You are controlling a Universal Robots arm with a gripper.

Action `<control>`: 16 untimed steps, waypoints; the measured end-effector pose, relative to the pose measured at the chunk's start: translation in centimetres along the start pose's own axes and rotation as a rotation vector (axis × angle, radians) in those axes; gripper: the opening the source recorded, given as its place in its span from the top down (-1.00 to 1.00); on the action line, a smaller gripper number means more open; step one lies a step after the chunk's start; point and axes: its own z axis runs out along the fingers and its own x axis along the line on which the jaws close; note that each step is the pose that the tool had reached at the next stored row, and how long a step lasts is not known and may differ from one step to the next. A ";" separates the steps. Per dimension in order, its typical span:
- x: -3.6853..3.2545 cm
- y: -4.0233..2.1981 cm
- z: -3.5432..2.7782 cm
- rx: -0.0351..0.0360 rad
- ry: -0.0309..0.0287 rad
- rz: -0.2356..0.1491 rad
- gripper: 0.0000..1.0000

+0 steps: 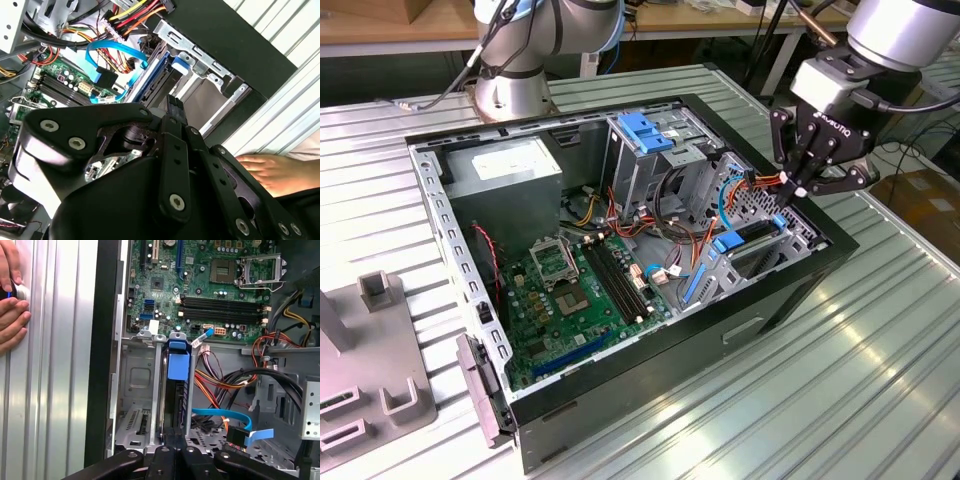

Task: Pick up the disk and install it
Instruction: 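Insert the first disk wire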

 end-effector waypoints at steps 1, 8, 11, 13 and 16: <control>0.01 -0.18 0.00 0.0000 0.0000 -0.005 0.80; 0.06 -0.90 0.00 0.0000 0.0000 -0.026 0.80; 0.08 -1.19 0.01 0.0000 -0.0001 -0.041 0.80; 0.09 -1.35 0.01 -0.0001 -0.0001 -0.064 0.80; 0.10 -1.44 0.01 -0.0001 -0.0002 -0.090 0.80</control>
